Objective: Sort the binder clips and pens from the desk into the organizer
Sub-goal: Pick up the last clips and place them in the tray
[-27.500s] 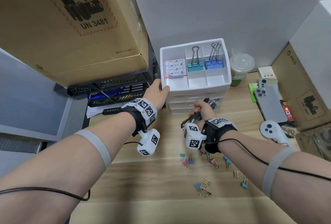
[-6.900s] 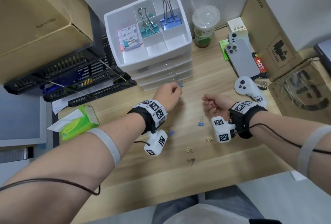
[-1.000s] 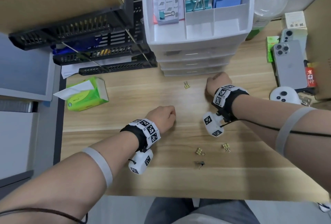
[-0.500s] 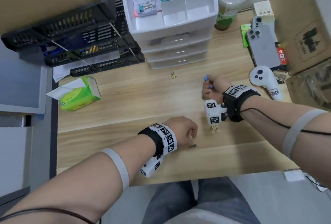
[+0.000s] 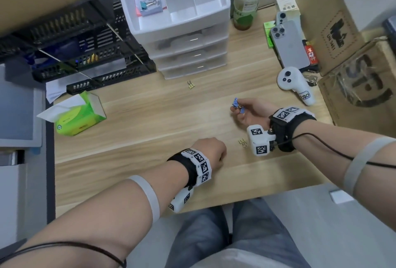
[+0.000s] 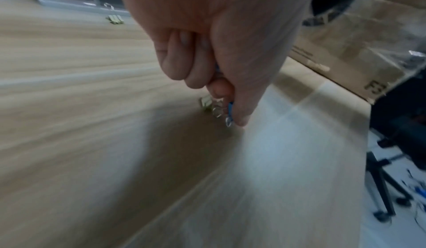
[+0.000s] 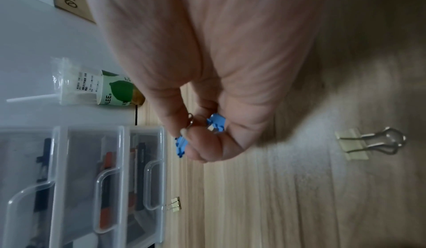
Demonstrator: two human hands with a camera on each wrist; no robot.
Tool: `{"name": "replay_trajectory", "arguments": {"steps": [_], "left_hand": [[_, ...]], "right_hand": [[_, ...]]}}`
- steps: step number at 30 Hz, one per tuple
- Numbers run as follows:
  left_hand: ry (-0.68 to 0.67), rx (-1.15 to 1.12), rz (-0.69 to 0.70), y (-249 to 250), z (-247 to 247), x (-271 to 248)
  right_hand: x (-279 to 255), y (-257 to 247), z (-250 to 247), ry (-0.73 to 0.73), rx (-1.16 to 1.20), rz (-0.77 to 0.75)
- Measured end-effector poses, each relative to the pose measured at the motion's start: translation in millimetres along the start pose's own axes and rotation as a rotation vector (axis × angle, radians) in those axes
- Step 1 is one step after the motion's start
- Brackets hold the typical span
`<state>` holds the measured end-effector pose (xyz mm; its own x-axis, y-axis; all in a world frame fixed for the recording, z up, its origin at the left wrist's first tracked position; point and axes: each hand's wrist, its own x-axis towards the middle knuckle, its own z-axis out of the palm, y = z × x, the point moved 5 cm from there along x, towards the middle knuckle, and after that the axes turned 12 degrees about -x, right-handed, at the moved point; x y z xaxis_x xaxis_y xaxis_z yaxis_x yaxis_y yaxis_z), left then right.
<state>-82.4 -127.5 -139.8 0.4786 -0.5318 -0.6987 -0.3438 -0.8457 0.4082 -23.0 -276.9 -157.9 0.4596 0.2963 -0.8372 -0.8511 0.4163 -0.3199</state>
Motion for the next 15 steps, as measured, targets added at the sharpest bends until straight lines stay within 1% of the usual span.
{"name": "replay_trajectory", "arguments": {"steps": [4, 9, 12, 15], "left_hand": [[0.152, -0.18, -0.001, -6, -30, -4], [0.438, -0.43, 0.017, -12, -89, -19], [0.513, -0.518, 0.085, 0, -117, -25], [0.562, -0.594, 0.13, 12, -135, -28]], "right_hand": [[-7, 2, 7, 0.054, -0.103, 0.011], [-13, 6, 18, 0.126, -0.266, 0.062], [-14, 9, 30, 0.11, -0.296, 0.046], [-17, 6, 45, 0.049, -0.314, 0.024]]}}
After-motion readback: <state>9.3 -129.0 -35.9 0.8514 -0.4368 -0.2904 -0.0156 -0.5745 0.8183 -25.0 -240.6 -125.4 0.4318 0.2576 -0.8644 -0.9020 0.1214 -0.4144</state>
